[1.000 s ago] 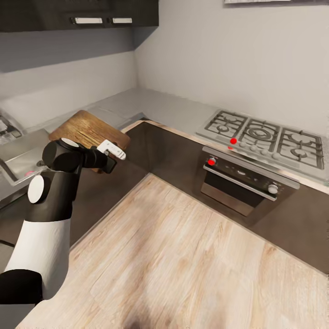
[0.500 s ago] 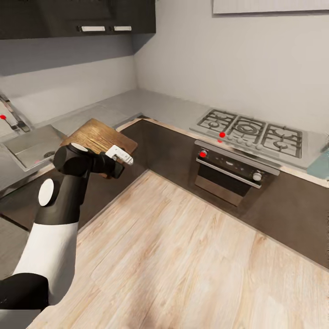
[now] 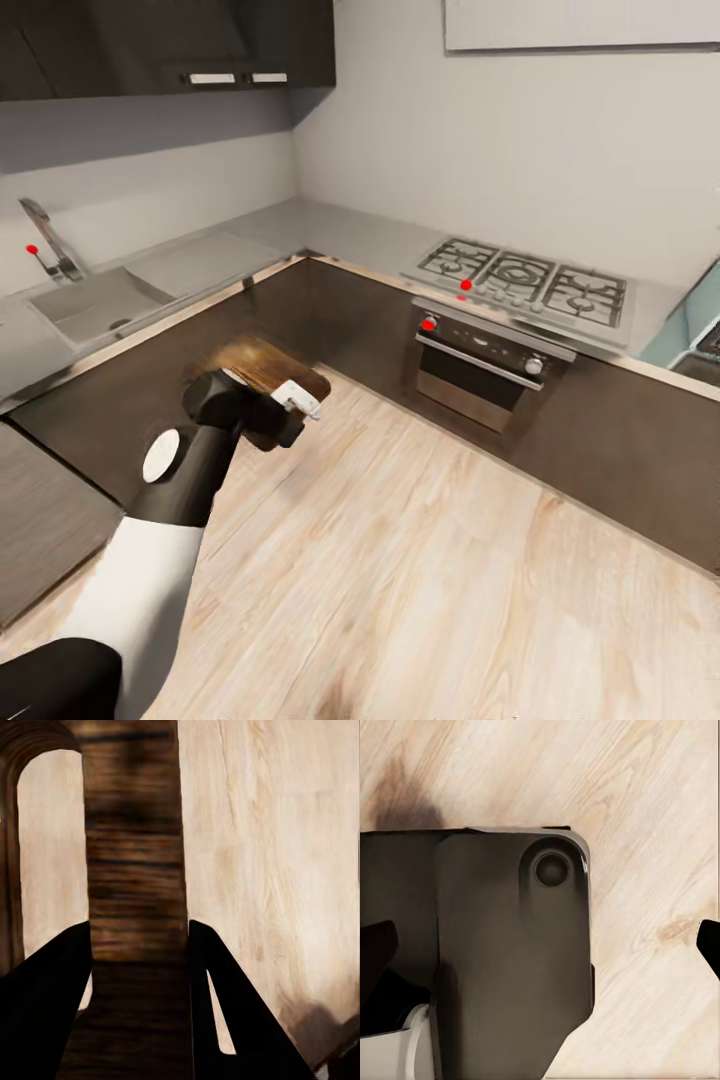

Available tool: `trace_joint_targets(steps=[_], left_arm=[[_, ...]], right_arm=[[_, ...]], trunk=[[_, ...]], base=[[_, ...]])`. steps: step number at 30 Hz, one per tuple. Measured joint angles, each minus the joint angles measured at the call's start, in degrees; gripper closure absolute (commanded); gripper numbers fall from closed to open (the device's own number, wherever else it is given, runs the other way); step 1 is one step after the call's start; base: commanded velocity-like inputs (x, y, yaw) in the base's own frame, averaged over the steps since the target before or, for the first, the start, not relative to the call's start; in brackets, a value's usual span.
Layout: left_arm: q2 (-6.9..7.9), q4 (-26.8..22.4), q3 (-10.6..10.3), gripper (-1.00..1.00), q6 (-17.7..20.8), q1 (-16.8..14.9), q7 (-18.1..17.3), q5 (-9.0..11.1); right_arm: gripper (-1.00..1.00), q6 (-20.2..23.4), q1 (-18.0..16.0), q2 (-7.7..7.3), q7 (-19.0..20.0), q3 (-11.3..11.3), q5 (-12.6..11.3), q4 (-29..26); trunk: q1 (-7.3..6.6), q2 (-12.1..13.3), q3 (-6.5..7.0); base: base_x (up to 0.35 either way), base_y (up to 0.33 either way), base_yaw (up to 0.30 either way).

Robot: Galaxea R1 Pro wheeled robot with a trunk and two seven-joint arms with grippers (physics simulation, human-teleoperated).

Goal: In the kitchen, take the Vidalia onion out of the sink, dice it on the chopping board with the paring knife, put the diced onion into the bowl on the countertop, then place both the paring knife and the chopping board into the sink.

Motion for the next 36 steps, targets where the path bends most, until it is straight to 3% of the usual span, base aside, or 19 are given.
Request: trace_joint_targets(steps=[2, 3, 4, 6, 8, 9, 10, 12, 13, 14, 17, 21, 22, 23, 25, 26, 28, 31, 36], left_arm=[[-0.03, 6.26, 0.02, 1.00, -0.12, 2.52, 5.55, 0.45], [-0.02, 10.54, 0.02, 1.00, -1.31, 3.60, 11.02, 3.37], [-0.08, 13.47, -0.01, 1.00, -3.32, 3.91, 15.88, 8.73], [-0.09, 21.01, -0.08, 1.00, -10.60, 4.15, 30.48, 25.35], [-0.04, 33.01, -0.03, 1.00, -24.24, 4.17, 48.07, 40.98], [-0.07, 40.74, -0.01, 1.00, -32.65, 4.16, 54.95, 45.82], [-0.11, 48.72, 0.13, 1.00, -39.13, 4.16, 58.65, 47.99], [-0.11, 60.51, 0.41, 1.00, -51.09, 4.16, 63.07, 48.91], [-0.30, 67.52, 0.22, 1.00, -59.73, 4.18, 67.09, 51.57], [-0.52, 73.18, 2.19, 1.00, -65.37, 4.19, 69.51, 53.38], [-0.22, 81.08, 0.94, 1.00, -78.10, 4.39, 73.20, 58.18], [1.77, 82.29, 1.58, 1.00, -85.31, 10.72, 73.67, 58.45], [2.14, 81.59, -0.50, 1.00, -87.99, 13.41, 73.78, 58.49], [2.63, 82.63, 0.30, 1.00, -88.63, 15.47, 73.75, 57.62], [3.77, 82.33, 2.22, 1.00, -94.11, 19.04, 74.13, 59.28], [3.88, 82.30, 0.66, 1.00, -95.79, 20.47, 76.51, 58.37], [4.56, 82.28, 0.61, 1.00, -99.03, 21.50, 80.41, 58.91], [6.37, 82.33, 1.37, 1.00, -100.63, 22.25, 81.31, 58.74], [6.11, 82.22, 0.89, 1.00, -100.28, 22.33, 81.35, 58.49]], right_arm=[[-1.00, 0.00, 0.00, 0.00, 0.00, -0.02, 0.00, 0.00], [-1.00, 0.00, 0.00, -0.04, 0.00, -0.03, 0.01, -0.06], [-1.00, -0.04, 0.00, -0.06, -0.04, -0.04, 0.02, -0.15], [-1.00, -0.09, 0.00, -1.00, -0.07, -0.14, -0.06, -0.31], [-1.00, -0.99, 0.00, -1.90, -0.08, -0.13, -0.07, -0.49], [-1.00, -1.33, 0.00, -2.24, -0.08, -0.12, -0.08, -1.09], [-1.00, -1.46, 0.00, -2.44, -0.08, -0.11, -0.07, -1.40], [-1.00, -1.65, 0.00, -2.52, -0.08, -0.06, -0.06, -1.66], [-1.00, -2.24, 0.00, -2.54, -0.08, -0.04, -0.06, -1.98], [-1.00, -3.15, -0.01, -2.54, -0.08, -0.04, -0.06, -2.75], [-1.00, -4.56, -0.02, -2.61, -0.10, -0.04, -0.04, -7.49], [-1.00, -4.60, -0.11, -3.92, -2.94, -0.38, -0.07, -16.07], [-1.00, -4.47, -0.25, -4.35, -3.80, -0.36, -0.08, -18.20], [-1.00, -4.44, -0.31, -4.47, -3.99, -0.33, -0.07, -19.32], [-1.00, -4.42, -0.30, -4.54, -4.11, -0.31, -0.14, -19.30], [-1.00, -4.44, -0.31, -4.54, -4.10, -0.30, -0.15, -19.14], [-1.00, -4.54, -0.29, -4.55, -4.06, -0.30, -0.15, -19.07], [-1.00, -4.59, -0.29, -4.65, -4.06, -0.29, -0.15, -18.75], [-1.00, -4.60, -0.28, -4.57, -4.14, -0.22, -0.07, -18.52]], trunk=[[0.00, 0.00, 0.19], [0.01, 0.01, 0.28], [0.01, 0.01, 0.37], [0.00, 0.00, 0.54], [0.00, 0.00, 0.73], [-0.01, -0.02, 0.82], [0.00, -0.01, 0.91], [0.00, -0.01, 1.08], [-0.02, -0.03, 1.17], [0.00, -0.01, 1.26], [0.00, -0.01, 1.56], [-0.01, -0.01, 1.90], [-0.01, -0.04, 2.01], [0.00, -0.01, 2.09], [-0.01, -0.02, 2.27], [-0.01, -0.02, 2.36], [-0.01, -0.02, 2.56], [-0.01, -0.02, 2.82], [-0.04, -0.02, 3.00]], base=[[-0.329, -0.113, 0.000], [-0.329, -0.113, 0.000], [-0.329, -0.113, 0.000], [-0.329, -0.111, 0.000], [-0.329, -0.109, 0.000], [-0.326, -0.105, 0.000], [-0.321, -0.099, 0.000], [-0.323, -0.058, 0.000], [-0.328, -0.012, 0.000], [-0.330, -0.006, 0.000], [-0.331, -0.001, 0.000], [-0.332, 0.000, 0.000], [-0.332, 0.000, 0.000], [-0.332, 0.000, 0.000], [-0.333, 0.000, 0.000], [-0.334, 0.000, 0.000], [-0.335, 0.000, 0.000], [-0.335, 0.000, 0.000], [-0.060, 0.000, 0.000]])
